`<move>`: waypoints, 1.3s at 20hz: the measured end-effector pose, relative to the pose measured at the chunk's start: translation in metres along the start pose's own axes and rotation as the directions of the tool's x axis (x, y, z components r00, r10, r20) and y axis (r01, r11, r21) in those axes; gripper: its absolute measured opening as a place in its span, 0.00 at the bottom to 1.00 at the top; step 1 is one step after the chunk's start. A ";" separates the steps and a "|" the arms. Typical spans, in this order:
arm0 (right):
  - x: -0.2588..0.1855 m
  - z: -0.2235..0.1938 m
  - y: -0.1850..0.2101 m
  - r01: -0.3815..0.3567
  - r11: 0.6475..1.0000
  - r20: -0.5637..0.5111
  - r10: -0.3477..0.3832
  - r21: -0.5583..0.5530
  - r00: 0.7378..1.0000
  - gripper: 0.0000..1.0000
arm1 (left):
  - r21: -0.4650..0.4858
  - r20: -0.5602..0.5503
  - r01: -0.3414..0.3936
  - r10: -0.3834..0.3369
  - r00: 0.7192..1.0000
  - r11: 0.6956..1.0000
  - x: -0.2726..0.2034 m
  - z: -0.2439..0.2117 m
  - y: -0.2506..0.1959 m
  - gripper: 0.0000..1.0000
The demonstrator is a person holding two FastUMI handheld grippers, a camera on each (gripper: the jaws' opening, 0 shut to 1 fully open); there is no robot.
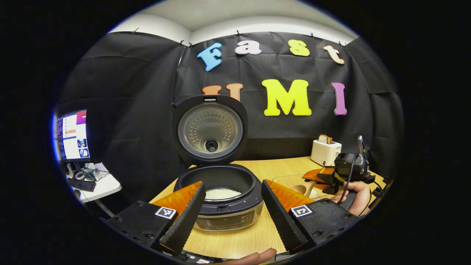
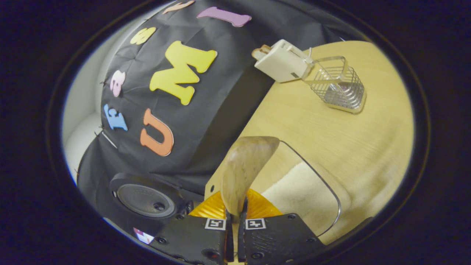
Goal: Close the left gripper, press the button to open the rice cooker; take a wooden spoon from the chopstick holder with the right hand, scoop a spoonful of rice and pour it into the rice cooker, then put the wooden spoon back into the chopstick holder.
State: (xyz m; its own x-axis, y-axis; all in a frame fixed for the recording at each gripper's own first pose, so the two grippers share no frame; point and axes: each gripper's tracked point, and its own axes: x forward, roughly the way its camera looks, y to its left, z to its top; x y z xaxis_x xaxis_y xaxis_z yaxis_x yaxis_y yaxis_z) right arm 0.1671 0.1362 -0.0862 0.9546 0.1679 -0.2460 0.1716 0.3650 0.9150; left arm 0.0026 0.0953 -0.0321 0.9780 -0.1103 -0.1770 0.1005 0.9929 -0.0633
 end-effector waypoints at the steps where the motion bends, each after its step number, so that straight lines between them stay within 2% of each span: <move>1: -0.004 0.005 0.000 -0.009 1.000 -0.001 0.009 0.028 1.000 0.05 | -0.010 0.002 -0.012 0.012 1.000 1.000 0.000 0.001 0.003 0.97; 5: -0.020 0.030 0.001 -0.045 0.991 0.030 0.042 0.126 0.999 0.05 | -0.045 -0.004 -0.034 0.034 0.999 0.998 0.000 0.001 0.011 0.97; 7: -0.027 0.037 0.010 -0.111 0.968 0.022 0.109 0.226 0.994 0.05 | -0.056 -0.013 -0.051 0.050 0.999 0.997 0.001 -0.002 0.018 0.97; 9: -0.031 0.045 0.011 -0.147 0.933 0.013 0.151 0.328 0.989 0.05 | -0.065 -0.023 -0.054 0.052 0.998 0.996 0.003 -0.005 0.019 0.97; 16: -0.024 0.041 0.004 -0.129 0.894 -0.046 0.163 0.428 0.985 0.05 | -0.037 0.002 -0.012 0.012 1.000 0.999 0.000 0.004 0.001 0.97; 19: -0.019 0.032 0.013 -0.115 0.900 -0.069 0.158 0.420 0.985 0.05 | -0.035 0.015 -0.013 0.013 1.000 0.999 -0.004 0.007 0.002 0.97; 26: -0.026 0.010 0.091 -0.194 0.939 -0.081 0.225 0.284 0.971 0.04 | -0.047 0.030 -0.015 0.017 0.999 0.999 -0.010 0.010 0.009 0.97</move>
State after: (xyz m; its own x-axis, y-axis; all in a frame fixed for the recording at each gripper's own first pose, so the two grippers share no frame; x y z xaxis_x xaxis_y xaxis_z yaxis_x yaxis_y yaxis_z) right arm 0.1607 0.1558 0.0066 0.9459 0.3190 -0.0585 0.0448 0.0500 0.9977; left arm -0.0044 0.1060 -0.0212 0.9846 -0.0921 -0.1489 0.0766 0.9913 -0.1067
